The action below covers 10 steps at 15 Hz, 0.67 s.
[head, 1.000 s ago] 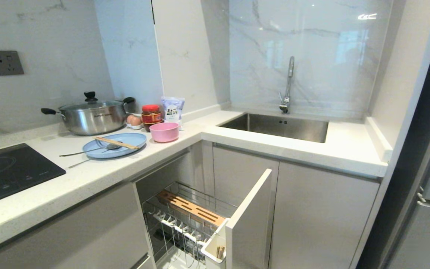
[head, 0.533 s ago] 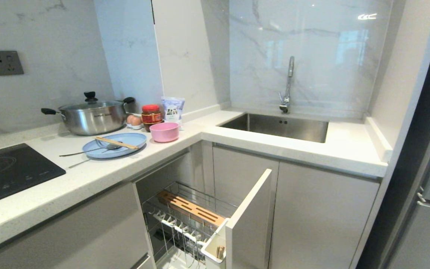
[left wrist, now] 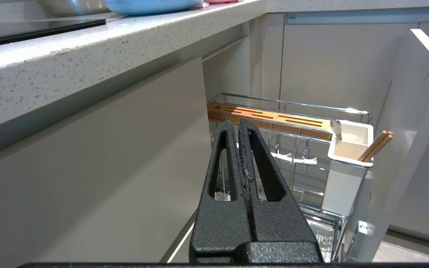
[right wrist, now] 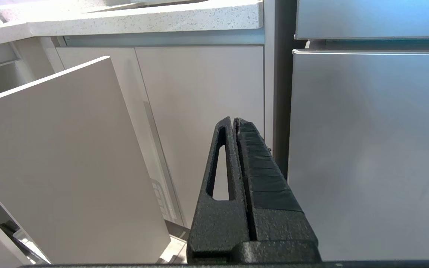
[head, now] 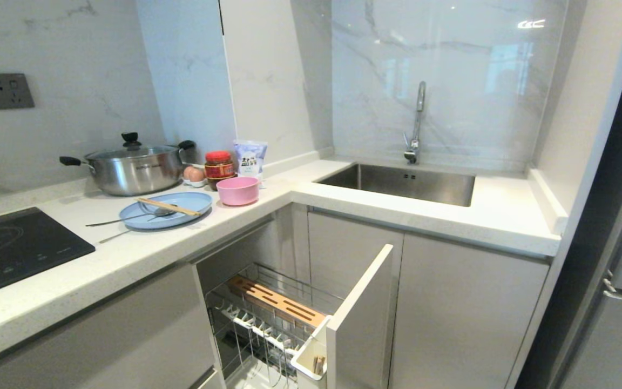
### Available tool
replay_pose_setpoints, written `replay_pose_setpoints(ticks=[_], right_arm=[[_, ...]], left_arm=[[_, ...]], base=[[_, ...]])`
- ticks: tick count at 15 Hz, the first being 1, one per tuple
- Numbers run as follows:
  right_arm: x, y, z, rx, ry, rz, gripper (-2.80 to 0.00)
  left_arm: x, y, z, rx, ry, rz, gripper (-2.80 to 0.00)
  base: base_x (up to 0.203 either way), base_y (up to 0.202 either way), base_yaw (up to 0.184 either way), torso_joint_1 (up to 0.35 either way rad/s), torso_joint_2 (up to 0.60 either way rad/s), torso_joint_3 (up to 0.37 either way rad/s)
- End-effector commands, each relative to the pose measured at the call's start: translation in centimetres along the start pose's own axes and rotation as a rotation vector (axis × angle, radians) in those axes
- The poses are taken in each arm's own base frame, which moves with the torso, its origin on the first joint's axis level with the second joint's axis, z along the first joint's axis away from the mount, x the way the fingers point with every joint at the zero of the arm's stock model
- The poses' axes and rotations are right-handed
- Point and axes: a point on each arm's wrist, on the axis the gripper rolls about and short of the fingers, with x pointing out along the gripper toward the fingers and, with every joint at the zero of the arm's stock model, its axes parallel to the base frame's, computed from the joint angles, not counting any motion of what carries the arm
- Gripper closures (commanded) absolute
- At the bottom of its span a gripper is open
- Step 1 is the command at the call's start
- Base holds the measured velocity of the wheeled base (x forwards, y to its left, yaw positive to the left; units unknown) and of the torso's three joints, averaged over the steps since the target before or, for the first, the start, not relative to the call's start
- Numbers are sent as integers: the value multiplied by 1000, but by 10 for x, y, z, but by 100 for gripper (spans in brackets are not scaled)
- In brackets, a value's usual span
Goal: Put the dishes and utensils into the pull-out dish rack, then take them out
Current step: Pick up the chopsticks and place it in the cupboard
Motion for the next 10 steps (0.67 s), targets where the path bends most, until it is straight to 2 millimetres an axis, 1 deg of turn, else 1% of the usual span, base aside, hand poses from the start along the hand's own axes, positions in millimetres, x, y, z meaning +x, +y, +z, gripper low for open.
replay_pose_setpoints(ticks=[1,5,10], right_arm=[[0,0,0,1,-3,0,0],[0,0,0,1,-3,-1,0],[0,0,0,1,-4,0,0]], left_arm=[[0,0,0,8,2,0,0],[0,0,1,-20,1,0,0],[0,0,0,-15,5,-6,0]], base=[[0,0,0,0,0,0],[0,0,0,1,0,-14],[0,0,0,2,4,-171]])
